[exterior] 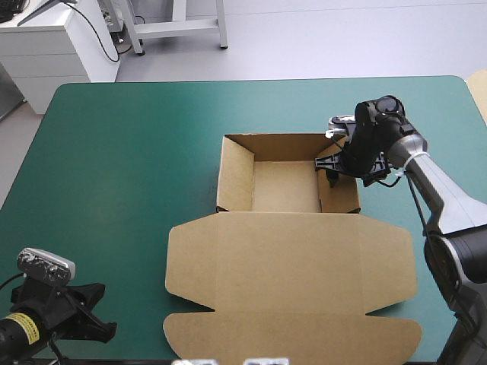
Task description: Fold the box
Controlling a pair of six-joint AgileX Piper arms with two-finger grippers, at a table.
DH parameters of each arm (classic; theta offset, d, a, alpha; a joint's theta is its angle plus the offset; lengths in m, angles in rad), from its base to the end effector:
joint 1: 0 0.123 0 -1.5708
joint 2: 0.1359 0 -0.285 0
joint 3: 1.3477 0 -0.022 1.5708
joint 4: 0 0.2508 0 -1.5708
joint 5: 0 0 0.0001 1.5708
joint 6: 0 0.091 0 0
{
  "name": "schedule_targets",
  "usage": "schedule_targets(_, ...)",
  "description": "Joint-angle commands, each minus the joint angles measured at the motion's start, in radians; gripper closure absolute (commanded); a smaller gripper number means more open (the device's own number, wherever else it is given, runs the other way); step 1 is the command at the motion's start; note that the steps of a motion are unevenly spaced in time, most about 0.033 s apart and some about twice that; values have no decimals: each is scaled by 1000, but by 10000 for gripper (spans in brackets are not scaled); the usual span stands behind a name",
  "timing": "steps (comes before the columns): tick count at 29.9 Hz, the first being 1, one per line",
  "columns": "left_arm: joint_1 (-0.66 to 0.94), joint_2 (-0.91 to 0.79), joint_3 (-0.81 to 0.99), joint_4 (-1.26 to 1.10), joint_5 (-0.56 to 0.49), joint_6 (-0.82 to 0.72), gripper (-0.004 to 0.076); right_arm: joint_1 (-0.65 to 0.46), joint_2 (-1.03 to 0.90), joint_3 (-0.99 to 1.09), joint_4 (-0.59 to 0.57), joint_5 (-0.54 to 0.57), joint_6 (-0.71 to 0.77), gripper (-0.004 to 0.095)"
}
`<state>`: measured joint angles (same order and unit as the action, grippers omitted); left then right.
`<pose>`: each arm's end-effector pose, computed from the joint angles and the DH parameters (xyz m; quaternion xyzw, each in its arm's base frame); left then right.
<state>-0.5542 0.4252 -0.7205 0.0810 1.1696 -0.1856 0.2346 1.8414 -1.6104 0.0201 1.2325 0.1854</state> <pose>0.0437 -0.0191 0.3244 0.1696 0.9077 -0.1002 0.3704 0.3707 0.0904 0.2813 -0.0221 0.9950 0.0298 0.0929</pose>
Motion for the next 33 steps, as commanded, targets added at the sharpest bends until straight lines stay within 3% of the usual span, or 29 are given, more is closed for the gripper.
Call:
schedule_targets(1,-4,-6,9,2,-66,2,731,0,-46,8,6,4,-1,226)
schedule_targets(5,-4,-6,29,2,-70,2,731,0,-44,26,35,0,-1,240)
schedule_targets(8,-4,-6,31,2,-73,2,731,0,-44,28,46,0,-8,334)
schedule_targets(11,-4,-6,31,6,-73,2,731,0,-44,26,44,4,-8,637)
schedule_targets(13,-4,-6,31,11,-73,2,731,0,-44,24,44,13,-19,937)
schedule_targets(18,-4,-6,31,11,-73,2,731,-10,-60,-14,30,13,-48,929)
schedule_targets(22,-4,-6,31,11,-73,2,731,-83,-117,-110,51,13,-108,929)
schedule_targets(25,-4,-6,31,30,-73,2,731,-186,-181,-198,54,13,-155,929)
schedule_targets(33,-4,-6,31,36,-62,2,731,-600,-270,-349,109,13,-221,929)
